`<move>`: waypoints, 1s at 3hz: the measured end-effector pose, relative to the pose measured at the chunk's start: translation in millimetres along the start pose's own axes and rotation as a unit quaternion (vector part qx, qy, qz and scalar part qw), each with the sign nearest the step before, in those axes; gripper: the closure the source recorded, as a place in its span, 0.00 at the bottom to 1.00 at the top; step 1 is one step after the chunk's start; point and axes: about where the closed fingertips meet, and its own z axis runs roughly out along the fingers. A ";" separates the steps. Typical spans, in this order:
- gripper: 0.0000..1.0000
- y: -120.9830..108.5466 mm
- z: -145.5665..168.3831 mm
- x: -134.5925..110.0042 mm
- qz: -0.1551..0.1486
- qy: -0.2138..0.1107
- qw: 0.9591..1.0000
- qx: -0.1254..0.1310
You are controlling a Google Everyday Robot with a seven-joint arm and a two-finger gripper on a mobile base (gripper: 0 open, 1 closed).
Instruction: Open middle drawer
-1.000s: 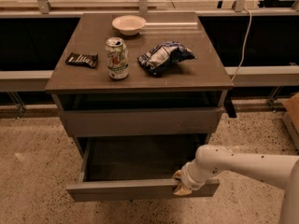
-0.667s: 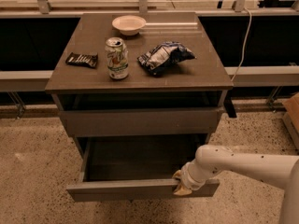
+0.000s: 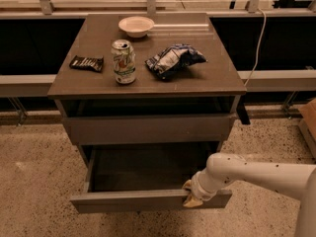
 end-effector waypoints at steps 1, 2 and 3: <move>0.12 -0.1 -0.2 0.5 0.000 0.000 1.000 0.000; 0.00 -4.9 -17.8 3.0 -0.004 -0.001 1.000 0.014; 0.00 -12.4 -44.6 6.8 -0.011 -0.012 0.999 0.040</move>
Offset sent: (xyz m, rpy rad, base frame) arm 0.0165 -0.0293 0.0432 0.0013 -0.0864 -0.0176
